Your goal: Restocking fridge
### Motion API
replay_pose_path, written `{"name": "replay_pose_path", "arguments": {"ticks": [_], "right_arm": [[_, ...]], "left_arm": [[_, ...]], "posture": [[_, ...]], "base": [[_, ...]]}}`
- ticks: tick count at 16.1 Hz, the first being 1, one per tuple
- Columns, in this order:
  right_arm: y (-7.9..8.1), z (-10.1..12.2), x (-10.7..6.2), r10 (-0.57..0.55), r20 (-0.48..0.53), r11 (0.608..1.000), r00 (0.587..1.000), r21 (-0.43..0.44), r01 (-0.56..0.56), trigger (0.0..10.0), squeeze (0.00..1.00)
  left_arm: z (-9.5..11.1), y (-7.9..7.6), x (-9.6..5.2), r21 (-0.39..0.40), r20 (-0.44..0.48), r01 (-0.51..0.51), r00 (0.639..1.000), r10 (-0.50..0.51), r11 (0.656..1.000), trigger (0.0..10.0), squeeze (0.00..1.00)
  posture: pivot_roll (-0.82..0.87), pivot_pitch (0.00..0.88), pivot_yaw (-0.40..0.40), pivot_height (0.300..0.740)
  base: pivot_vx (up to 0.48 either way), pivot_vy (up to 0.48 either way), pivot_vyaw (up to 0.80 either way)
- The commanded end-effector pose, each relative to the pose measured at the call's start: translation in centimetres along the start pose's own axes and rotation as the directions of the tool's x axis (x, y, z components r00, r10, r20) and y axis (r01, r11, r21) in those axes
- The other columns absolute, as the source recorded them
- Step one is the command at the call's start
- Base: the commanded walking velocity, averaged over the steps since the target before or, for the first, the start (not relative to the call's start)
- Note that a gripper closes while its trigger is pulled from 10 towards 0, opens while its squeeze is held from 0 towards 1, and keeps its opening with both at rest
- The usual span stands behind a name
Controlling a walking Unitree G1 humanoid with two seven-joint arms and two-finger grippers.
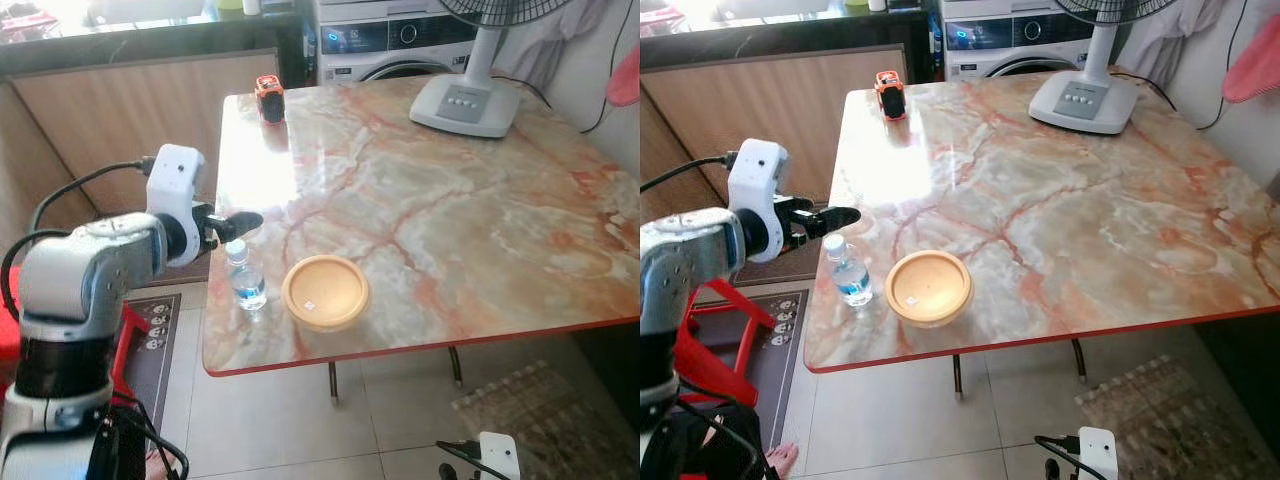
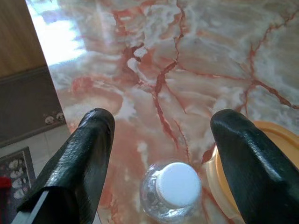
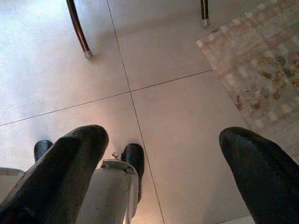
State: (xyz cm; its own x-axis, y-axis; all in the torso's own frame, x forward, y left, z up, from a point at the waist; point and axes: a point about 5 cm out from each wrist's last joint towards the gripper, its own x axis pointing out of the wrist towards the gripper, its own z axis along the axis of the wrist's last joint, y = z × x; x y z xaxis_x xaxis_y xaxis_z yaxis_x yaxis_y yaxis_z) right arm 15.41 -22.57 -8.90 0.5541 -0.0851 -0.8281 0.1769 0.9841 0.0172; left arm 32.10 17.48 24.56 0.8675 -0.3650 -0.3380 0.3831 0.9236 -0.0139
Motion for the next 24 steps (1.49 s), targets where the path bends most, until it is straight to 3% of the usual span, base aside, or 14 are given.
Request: {"name": "replay_pose_path", "arguments": {"ticks": [1,4,6,11,17,18,19,21,22,23,24], "right_arm": [[-0.1,-0.3,-0.1,-0.001,-0.014,1.0,1.0,-0.008,0.001,10.0,0.0],[-0.1,-0.3,-0.1,-0.003,-0.014,1.0,1.0,-0.005,0.003,10.0,0.0],[-0.1,-0.4,-0.1,-0.004,-0.015,1.0,1.0,-0.003,0.004,10.0,0.0],[0.0,-0.4,-0.1,-0.006,-0.013,1.0,1.0,-0.002,0.006,10.0,0.0],[-0.1,-0.4,-0.1,-0.007,-0.014,1.0,1.0,-0.005,0.007,10.0,0.0],[-0.1,-0.4,-0.1,-0.008,-0.015,1.0,1.0,-0.005,0.008,10.0,0.0],[-0.1,-0.4,-0.1,-0.009,-0.015,1.0,1.0,-0.006,0.009,10.0,0.0],[-0.1,-0.4,-0.1,-0.007,-0.016,1.0,1.0,-0.005,0.007,10.0,0.0],[-0.2,-0.4,-0.1,-0.009,-0.021,1.0,1.0,-0.012,0.009,10.0,0.0],[-0.1,-0.4,-0.1,-0.009,-0.022,1.0,1.0,-0.013,0.009,10.0,0.0],[-0.2,-0.5,-0.1,-0.01,-0.024,1.0,1.0,-0.015,0.009,10.0,0.0]], "left_arm": [[0.2,0.5,0.0,-0.023,-0.003,0.006,1.0,-0.006,1.0,10.0,0.0],[-0.2,0.6,0.2,-0.041,-0.039,0.033,0.999,-0.034,0.999,10.0,0.0],[-0.7,1.1,0.2,0.023,-0.088,0.031,0.996,-0.029,0.999,10.0,0.0],[-1.4,0.6,0.6,0.137,-0.187,0.142,0.975,-0.115,0.98,10.0,0.0],[-0.8,1.4,1.1,0.151,-0.17,0.123,0.981,-0.097,0.981,10.0,0.0],[-0.8,1.5,1.2,0.154,-0.171,0.125,0.98,-0.098,0.98,2.7,0.0],[-0.8,1.6,1.3,0.158,-0.171,0.128,0.98,-0.101,0.979,0.0,0.0],[-0.9,1.6,1.4,0.155,-0.17,0.132,0.98,-0.105,0.979,0.0,0.0],[-1.1,1.6,1.5,0.151,-0.174,0.137,0.979,-0.11,0.979,2.2,0.0],[-1.2,1.6,1.6,0.15,-0.175,0.138,0.978,-0.111,0.979,6.7,0.0],[-1.4,1.6,1.6,0.145,-0.179,0.142,0.977,-0.115,0.979,8.5,0.0]], "posture": [[0.02,0.041,0.038,0.74],[0.02,0.041,0.043,0.74],[0.02,0.039,0.044,0.74],[0.02,0.033,0.053,0.74],[0.02,0.034,0.05,0.74],[0.02,0.034,0.05,0.74],[0.02,0.034,0.05,0.74],[0.02,0.035,0.049,0.74],[0.02,0.036,0.049,0.74],[0.02,0.036,0.05,0.74],[0.02,0.037,0.05,0.74]], "base": [[0.0,0.0,0.0],[0.0,0.0,0.0],[0.0,0.0,0.0],[0.0,0.0,0.0],[0.0,0.0,0.0],[0.0,0.0,0.0],[0.0,0.0,0.0],[0.0,0.0,0.0],[0.0,0.0,0.0],[0.0,0.0,0.0],[0.0,0.0,0.0]]}}
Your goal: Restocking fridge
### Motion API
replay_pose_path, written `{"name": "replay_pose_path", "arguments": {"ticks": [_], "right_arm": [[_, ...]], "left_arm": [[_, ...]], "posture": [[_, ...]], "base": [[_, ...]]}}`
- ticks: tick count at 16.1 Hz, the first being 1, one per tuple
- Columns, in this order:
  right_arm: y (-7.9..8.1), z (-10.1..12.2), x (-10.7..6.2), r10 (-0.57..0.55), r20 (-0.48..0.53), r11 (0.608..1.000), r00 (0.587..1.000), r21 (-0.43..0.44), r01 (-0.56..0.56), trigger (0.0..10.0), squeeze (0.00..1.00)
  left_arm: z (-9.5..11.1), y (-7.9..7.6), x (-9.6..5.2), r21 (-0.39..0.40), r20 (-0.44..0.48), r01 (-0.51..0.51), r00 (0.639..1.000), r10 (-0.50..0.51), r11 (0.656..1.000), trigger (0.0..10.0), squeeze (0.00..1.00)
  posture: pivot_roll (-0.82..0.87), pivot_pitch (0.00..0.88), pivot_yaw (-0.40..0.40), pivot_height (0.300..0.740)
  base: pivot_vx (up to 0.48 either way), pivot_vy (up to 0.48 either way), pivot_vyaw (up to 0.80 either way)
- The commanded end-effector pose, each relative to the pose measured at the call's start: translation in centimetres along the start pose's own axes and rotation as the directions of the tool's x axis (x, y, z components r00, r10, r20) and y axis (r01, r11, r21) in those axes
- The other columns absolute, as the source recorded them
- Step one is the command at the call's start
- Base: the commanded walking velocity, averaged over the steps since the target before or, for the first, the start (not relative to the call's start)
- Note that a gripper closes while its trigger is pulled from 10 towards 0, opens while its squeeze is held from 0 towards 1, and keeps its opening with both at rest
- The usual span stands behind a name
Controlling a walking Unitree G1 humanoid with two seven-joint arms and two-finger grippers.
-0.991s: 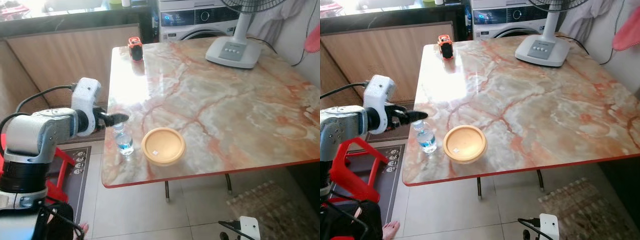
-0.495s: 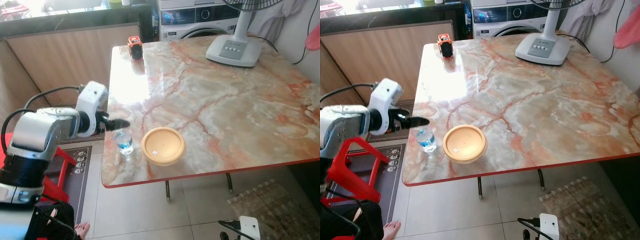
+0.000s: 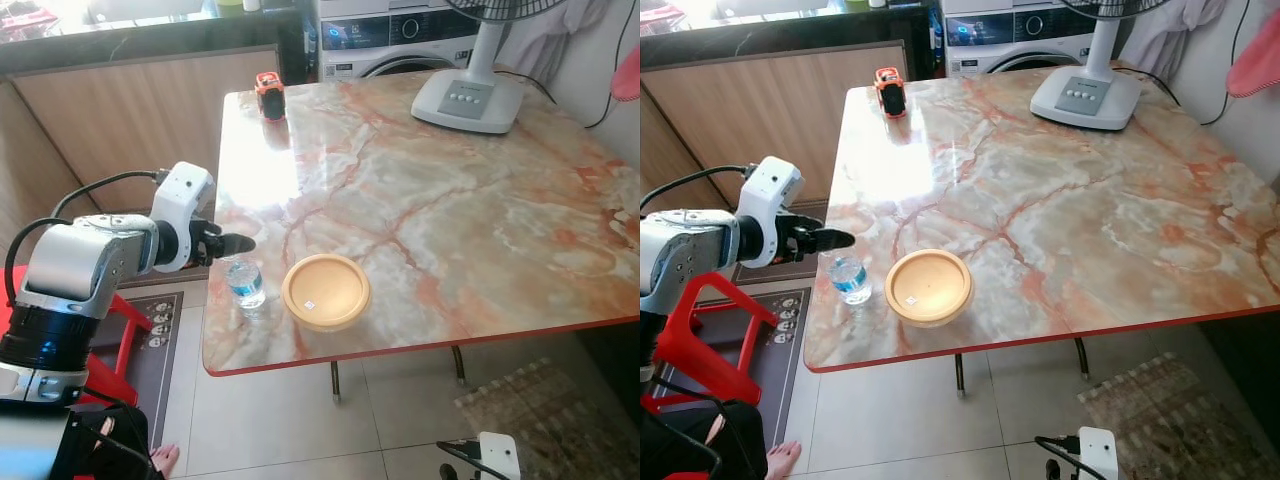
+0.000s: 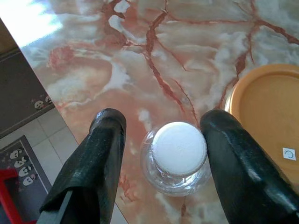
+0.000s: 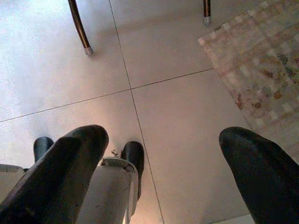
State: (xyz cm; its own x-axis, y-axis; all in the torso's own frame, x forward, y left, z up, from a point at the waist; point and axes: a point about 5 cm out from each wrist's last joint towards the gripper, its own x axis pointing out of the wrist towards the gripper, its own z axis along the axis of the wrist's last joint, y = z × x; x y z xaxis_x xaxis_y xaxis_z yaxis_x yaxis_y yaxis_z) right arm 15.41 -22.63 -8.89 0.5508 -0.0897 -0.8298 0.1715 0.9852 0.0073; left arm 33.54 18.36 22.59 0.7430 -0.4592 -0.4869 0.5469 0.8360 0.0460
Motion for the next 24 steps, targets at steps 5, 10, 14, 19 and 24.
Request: {"name": "replay_pose_path", "arguments": {"ticks": [5,10,14,19,24], "right_arm": [[-0.1,-0.5,-0.1,-0.005,-0.025,1.0,1.0,-0.012,0.005,10.0,0.0],[-0.1,-0.5,-0.1,-0.003,-0.027,1.0,1.0,-0.027,0.002,10.0,0.0],[-0.1,-0.4,-0.1,-0.004,-0.029,0.999,1.0,-0.038,0.003,10.0,0.0],[0.0,-0.3,0.0,0.001,-0.03,0.998,1.0,-0.061,-0.003,10.0,0.0],[0.0,-0.3,0.0,0.003,-0.034,0.998,0.999,-0.067,-0.005,10.0,0.0]], "left_arm": [[-0.1,0.1,0.2,0.017,-0.017,-0.005,1.0,0.005,1.0,8.5,0.0],[-0.8,-0.5,0.5,0.012,-0.036,0.026,0.999,-0.026,1.0,8.5,0.0],[-0.9,-0.8,0.7,0.01,-0.039,0.04,0.998,-0.04,0.999,0.6,0.0],[-0.9,-0.8,0.7,0.017,-0.04,0.04,0.998,-0.039,0.999,0.0,0.0],[-1.1,-0.9,0.7,0.017,-0.043,0.041,0.998,-0.04,0.999,0.0,0.0]], "posture": [[0.02,0.038,0.05,0.74],[0.02,0.037,0.048,0.74],[0.02,0.036,0.05,0.74],[0.02,0.033,0.049,0.74],[0.02,0.033,0.05,0.74]], "base": [[0.0,0.0,0.0],[0.0,0.0,0.0],[0.0,0.0,0.0],[0.0,0.0,0.0],[0.0,0.0,0.0]]}}
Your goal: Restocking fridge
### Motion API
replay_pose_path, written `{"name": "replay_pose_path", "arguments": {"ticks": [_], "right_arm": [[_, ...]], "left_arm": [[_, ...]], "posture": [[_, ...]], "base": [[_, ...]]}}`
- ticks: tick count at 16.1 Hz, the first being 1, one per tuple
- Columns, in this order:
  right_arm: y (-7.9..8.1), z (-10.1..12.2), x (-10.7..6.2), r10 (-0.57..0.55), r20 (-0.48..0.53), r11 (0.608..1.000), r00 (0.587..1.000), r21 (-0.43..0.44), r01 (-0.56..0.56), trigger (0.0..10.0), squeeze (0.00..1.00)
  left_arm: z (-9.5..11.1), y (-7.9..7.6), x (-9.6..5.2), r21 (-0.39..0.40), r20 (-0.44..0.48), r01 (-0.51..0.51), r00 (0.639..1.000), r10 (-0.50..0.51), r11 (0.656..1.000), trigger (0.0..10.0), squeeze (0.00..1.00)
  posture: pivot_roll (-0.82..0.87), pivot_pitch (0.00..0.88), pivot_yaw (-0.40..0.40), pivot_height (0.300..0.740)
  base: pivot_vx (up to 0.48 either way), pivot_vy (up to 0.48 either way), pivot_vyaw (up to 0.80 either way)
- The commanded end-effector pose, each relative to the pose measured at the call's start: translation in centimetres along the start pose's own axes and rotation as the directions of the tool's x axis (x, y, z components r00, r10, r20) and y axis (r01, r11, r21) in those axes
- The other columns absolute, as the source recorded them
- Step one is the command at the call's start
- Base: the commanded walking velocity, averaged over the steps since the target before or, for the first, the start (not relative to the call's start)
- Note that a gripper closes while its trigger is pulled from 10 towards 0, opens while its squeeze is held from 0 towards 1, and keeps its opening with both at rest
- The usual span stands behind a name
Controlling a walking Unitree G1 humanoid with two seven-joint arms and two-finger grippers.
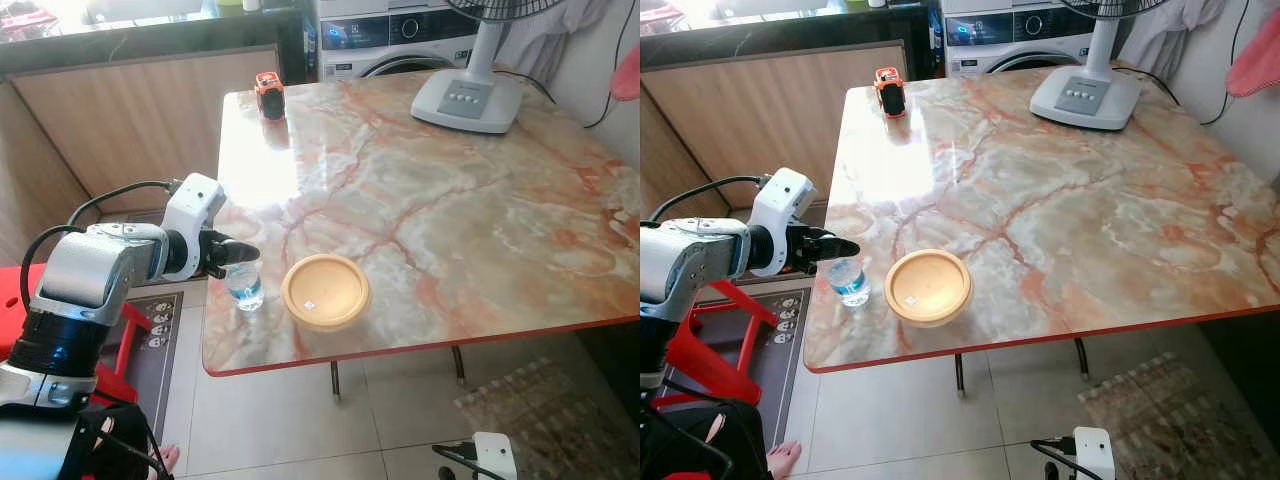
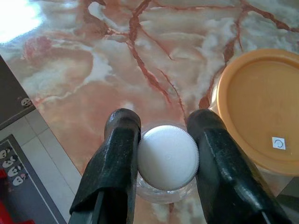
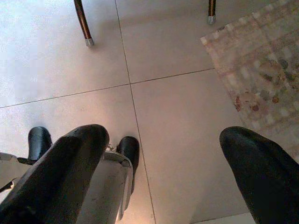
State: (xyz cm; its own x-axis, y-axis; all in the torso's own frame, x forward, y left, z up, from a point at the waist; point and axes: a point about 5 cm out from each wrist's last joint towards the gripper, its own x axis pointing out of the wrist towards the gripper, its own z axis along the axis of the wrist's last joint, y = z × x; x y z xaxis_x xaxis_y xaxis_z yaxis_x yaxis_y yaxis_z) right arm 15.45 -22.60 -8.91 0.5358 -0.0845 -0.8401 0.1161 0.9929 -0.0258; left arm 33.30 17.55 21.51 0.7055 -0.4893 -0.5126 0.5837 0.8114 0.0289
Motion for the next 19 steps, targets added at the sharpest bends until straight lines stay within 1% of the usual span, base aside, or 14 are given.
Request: {"name": "replay_pose_path", "arguments": {"ticks": [1,3,4,5,7,8,9,10,11,13,14,16,17,19], "right_arm": [[0.0,-0.3,0.0,0.002,-0.016,1.0,1.0,-0.003,-0.002,10.0,0.0],[0.0,-0.3,0.0,0.002,-0.017,1.0,1.0,-0.001,-0.002,10.0,0.0],[0.0,-0.3,0.0,0.001,-0.017,1.0,1.0,-0.001,-0.001,10.0,0.0],[0.0,-0.3,0.0,0.001,-0.017,1.0,1.0,-0.001,-0.001,10.0,0.0],[-0.1,-0.3,0.0,0.0,-0.018,1.0,1.0,-0.001,0.0,10.0,0.0],[-0.1,-0.4,-0.1,0.0,-0.018,1.0,1.0,-0.002,0.0,10.0,0.0],[0.0,-0.3,-0.1,0.001,-0.018,1.0,1.0,-0.004,-0.001,10.0,0.0],[0.0,-0.3,-0.1,0.001,-0.018,1.0,1.0,-0.005,-0.001,10.0,0.0],[-0.1,-0.4,-0.1,0.002,-0.017,1.0,1.0,-0.006,-0.002,10.0,0.0],[-0.1,-0.4,-0.1,0.002,-0.016,1.0,1.0,-0.005,-0.002,10.0,0.0],[-0.1,-0.3,-0.1,0.003,-0.017,1.0,1.0,-0.009,-0.004,10.0,0.0],[-0.1,-0.3,-0.1,0.003,-0.015,1.0,1.0,-0.009,-0.003,10.0,0.0],[-0.1,-0.3,-0.1,0.005,-0.013,1.0,1.0,-0.008,-0.005,10.0,0.0],[-0.1,-0.2,-0.1,0.007,-0.011,1.0,1.0,-0.008,-0.007,10.0,0.0]], "left_arm": [[-0.4,-0.1,0.0,0.01,-0.015,-0.009,1.0,0.009,1.0,0.0,0.0],[0.1,0.5,-0.1,0.021,0.04,-0.094,0.995,0.094,0.995,0.0,0.0],[0.8,0.9,-0.3,0.065,0.099,-0.179,0.98,0.172,0.982,0.0,0.0],[1.4,1.0,-0.4,0.087,0.162,-0.225,0.964,0.209,0.97,0.0,0.0],[1.9,0.9,-0.6,0.095,0.239,-0.284,0.937,0.255,0.954,0.0,0.0],[2.1,0.7,-0.7,0.05,0.32,-0.32,0.902,0.288,0.946,0.0,0.0],[2.2,0.2,-0.8,0.054,0.403,-0.362,0.861,0.311,0.931,0.9,0.0],[2.2,0.1,-0.9,0.05,0.42,-0.371,0.85,0.318,0.927,3.0,0.0],[1.4,-0.2,-0.9,-0.008,0.47,-0.403,0.806,0.359,0.915,10.0,0.0],[0.0,-0.5,-0.6,-0.029,0.482,-0.432,0.784,0.391,0.901,10.0,0.0],[-0.9,-0.9,-0.3,-0.047,0.471,-0.425,0.788,0.396,0.904,10.0,0.0],[-1.8,-1.4,-0.2,-0.084,0.485,-0.427,0.772,0.411,0.9,10.0,0.0],[-2.1,-1.8,-0.2,-0.059,0.512,-0.424,0.764,0.392,0.904,10.0,0.0],[-2.8,-2.2,0.0,-0.091,0.515,-0.407,0.762,0.392,0.909,10.0,0.0]], "posture": [[0.02,0.033,0.05,0.74],[0.02,0.031,0.052,0.74],[0.02,0.031,0.051,0.74],[0.02,0.032,0.05,0.74],[0.02,0.034,0.047,0.74],[0.02,0.035,0.046,0.74],[0.02,0.036,0.045,0.74],[0.02,0.036,0.045,0.74],[0.03,0.039,0.041,0.74],[0.03,0.039,0.041,0.74],[0.03,0.04,0.038,0.74],[0.03,0.04,0.037,0.74],[0.03,0.039,0.036,0.74],[0.03,0.04,0.033,0.74]], "base": [[0.0,0.0,0.0],[0.0,0.0,0.0],[0.0,0.0,0.0],[0.0,0.0,0.0],[0.0,0.0,0.0],[0.0,0.0,0.0],[0.0,0.0,0.0],[0.0,0.0,0.0],[0.0,0.0,0.0],[0.0,0.0,0.0],[0.0,0.0,0.0],[0.0,0.0,0.0],[0.0,0.0,0.0],[0.0,0.0,0.0]]}}
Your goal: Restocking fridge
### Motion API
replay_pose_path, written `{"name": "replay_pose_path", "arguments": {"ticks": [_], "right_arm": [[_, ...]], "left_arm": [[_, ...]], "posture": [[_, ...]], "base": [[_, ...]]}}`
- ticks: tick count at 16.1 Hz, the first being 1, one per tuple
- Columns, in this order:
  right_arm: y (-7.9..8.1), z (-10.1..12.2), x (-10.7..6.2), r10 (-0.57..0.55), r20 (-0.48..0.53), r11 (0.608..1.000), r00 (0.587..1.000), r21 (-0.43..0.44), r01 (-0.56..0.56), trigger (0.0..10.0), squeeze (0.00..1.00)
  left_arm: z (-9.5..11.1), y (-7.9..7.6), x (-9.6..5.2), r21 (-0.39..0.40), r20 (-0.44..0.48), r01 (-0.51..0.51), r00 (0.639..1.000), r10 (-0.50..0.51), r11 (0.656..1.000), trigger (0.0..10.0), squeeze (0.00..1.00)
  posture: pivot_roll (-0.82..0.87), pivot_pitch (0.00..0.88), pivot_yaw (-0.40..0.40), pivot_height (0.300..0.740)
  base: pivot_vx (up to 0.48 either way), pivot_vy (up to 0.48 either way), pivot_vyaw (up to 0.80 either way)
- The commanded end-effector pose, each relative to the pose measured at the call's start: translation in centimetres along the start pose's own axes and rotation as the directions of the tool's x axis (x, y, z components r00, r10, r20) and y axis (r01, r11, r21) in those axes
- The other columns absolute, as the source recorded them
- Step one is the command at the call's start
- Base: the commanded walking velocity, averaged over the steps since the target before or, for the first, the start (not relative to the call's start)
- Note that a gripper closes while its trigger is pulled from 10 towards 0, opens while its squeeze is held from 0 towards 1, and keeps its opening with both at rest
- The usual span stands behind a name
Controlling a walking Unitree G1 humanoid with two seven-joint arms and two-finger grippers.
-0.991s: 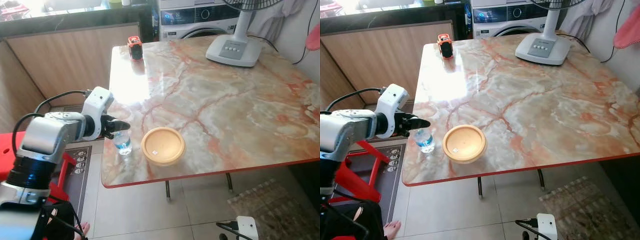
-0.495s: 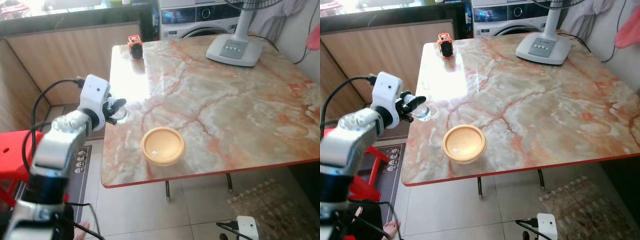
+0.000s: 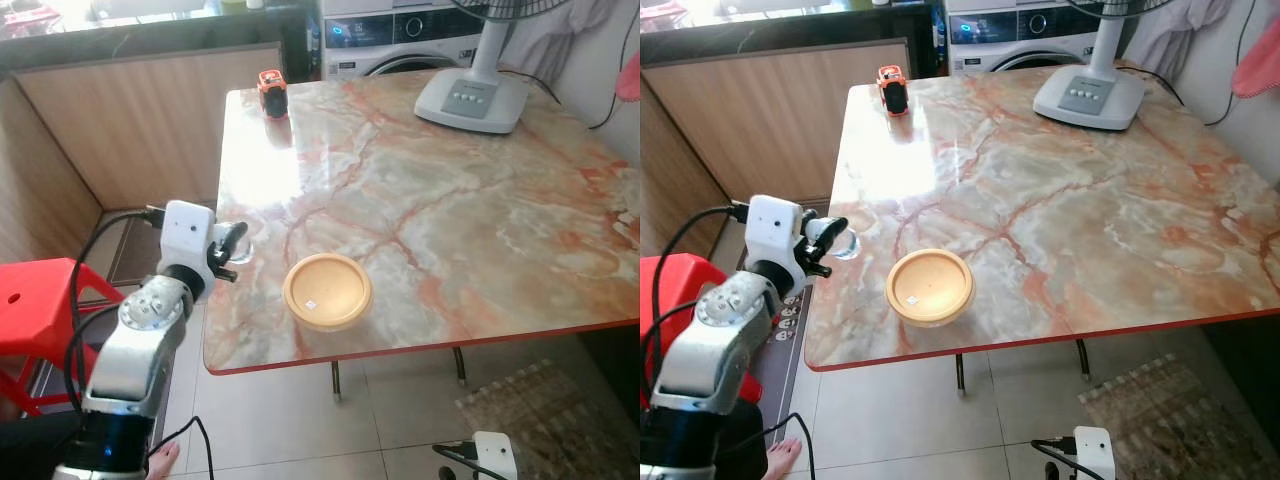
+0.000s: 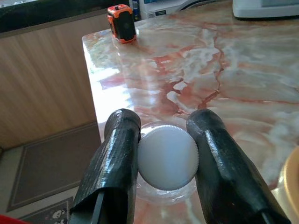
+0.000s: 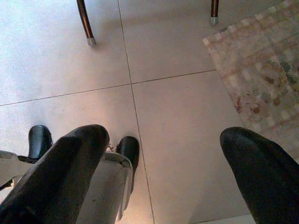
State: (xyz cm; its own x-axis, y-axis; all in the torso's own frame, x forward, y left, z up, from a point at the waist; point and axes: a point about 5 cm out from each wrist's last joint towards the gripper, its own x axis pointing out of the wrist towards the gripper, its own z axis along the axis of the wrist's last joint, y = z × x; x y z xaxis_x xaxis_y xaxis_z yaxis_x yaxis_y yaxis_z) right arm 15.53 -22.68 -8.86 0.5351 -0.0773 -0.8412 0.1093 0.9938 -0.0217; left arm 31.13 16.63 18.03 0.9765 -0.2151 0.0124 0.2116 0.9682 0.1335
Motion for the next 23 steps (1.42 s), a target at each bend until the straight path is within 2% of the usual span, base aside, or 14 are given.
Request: {"name": "replay_pose_path", "arguments": {"ticks": [1,2,4,6,12,16,23], "right_arm": [[-0.1,-0.3,-0.1,0.0,-0.008,1.0,1.0,-0.005,0.0,10.0,0.0],[-0.1,-0.3,-0.1,0.0,-0.008,1.0,1.0,-0.005,0.0,10.0,0.0],[-0.1,-0.3,-0.1,0.001,-0.008,1.0,1.0,-0.006,-0.001,10.0,0.0],[-0.1,-0.3,-0.1,0.004,-0.009,1.0,1.0,-0.007,-0.004,10.0,0.0],[0.0,-0.3,-0.1,0.008,-0.009,1.0,1.0,-0.006,-0.008,10.0,0.0],[0.0,-0.3,-0.1,0.012,-0.01,1.0,1.0,-0.007,-0.012,10.0,0.0],[0.0,-0.3,-0.1,0.016,-0.009,1.0,1.0,-0.007,-0.016,10.0,0.0]], "left_arm": [[0.5,-0.2,-0.3,0.022,0.035,-0.006,0.999,0.005,1.0,10.0,0.0],[0.2,-0.4,-0.4,0.018,0.029,-0.014,0.999,0.014,1.0,10.0,0.0],[-0.5,-1.1,-0.7,-0.039,0.018,-0.019,1.0,0.019,0.999,10.0,0.0],[-1.0,-2.0,-0.9,-0.049,-0.001,0.001,1.0,-0.001,0.999,10.0,0.0],[-1.9,-3.1,-1.4,-0.081,-0.062,0.005,0.998,-0.01,0.997,10.0,0.0],[-3.1,-4.1,-1.9,-0.069,-0.161,0.008,0.987,-0.019,0.998,10.0,0.0],[-3.6,-4.0,-2.0,-0.037,-0.224,-0.034,0.974,0.025,0.999,10.0,0.0]], "posture": [[0.03,0.041,0.033,0.74],[0.03,0.04,0.032,0.74],[0.03,0.04,0.032,0.74],[0.03,0.042,0.034,0.74],[0.03,0.043,0.036,0.74],[0.03,0.043,0.036,0.74],[0.03,0.043,0.035,0.74]], "base": [[0.0,0.0,0.0],[0.0,0.0,0.0],[0.0,0.0,0.0],[0.0,0.0,0.0],[0.0,0.0,0.0],[0.0,0.0,0.0],[0.0,0.0,0.0]]}}
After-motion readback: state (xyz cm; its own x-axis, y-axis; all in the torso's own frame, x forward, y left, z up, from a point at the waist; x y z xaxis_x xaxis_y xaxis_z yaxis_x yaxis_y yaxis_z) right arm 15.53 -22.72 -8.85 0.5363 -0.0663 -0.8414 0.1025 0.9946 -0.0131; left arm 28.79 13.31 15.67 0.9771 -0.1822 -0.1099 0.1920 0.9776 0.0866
